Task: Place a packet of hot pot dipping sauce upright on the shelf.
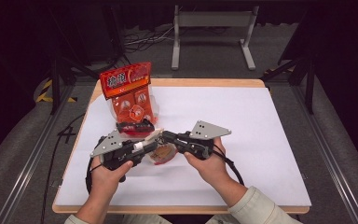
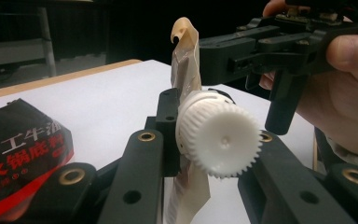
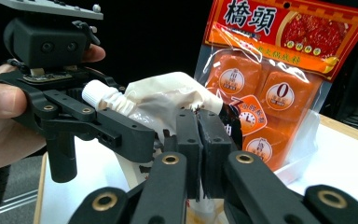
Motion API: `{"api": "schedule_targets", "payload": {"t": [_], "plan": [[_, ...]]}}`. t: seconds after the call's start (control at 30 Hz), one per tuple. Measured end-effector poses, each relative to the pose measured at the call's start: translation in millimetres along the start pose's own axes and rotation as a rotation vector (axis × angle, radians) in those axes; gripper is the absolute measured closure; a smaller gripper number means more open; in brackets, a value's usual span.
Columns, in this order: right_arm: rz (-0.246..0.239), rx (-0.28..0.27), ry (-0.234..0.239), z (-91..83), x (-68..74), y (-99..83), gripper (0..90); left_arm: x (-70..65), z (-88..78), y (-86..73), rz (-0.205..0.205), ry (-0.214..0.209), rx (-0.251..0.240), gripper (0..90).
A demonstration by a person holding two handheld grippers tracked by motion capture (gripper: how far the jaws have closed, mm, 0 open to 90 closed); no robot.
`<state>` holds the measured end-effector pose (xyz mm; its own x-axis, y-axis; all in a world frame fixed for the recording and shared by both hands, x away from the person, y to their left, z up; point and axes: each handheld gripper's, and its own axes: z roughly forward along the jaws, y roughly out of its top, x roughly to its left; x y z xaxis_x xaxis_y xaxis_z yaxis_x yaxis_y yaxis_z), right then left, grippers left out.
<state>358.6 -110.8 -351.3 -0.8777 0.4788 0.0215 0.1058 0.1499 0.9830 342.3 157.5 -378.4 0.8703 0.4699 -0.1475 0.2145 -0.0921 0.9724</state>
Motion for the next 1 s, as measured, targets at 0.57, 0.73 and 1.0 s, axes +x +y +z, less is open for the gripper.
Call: {"api": "schedule_targets", "payload": {"t": [0.57, 0.73, 1.0], "plan": [[0.005, -0.030, -0.044, -40.3, -16.4, 5.4, 67.2, 5.0, -10.4, 28.0, 0.044, -0.076, 0.044, 76.0], [0.019, -0.016, -0.077, -58.0, -25.5, -0.2, 67.0, 8.5, -12.9, 37.1, 0.031, -0.101, 0.028, 76.0], [0.061, 0.044, -0.121, -78.7, -38.1, -14.0, 67.2, 13.8, -19.6, 54.6, 0.036, -0.119, 0.018, 76.0]]}}
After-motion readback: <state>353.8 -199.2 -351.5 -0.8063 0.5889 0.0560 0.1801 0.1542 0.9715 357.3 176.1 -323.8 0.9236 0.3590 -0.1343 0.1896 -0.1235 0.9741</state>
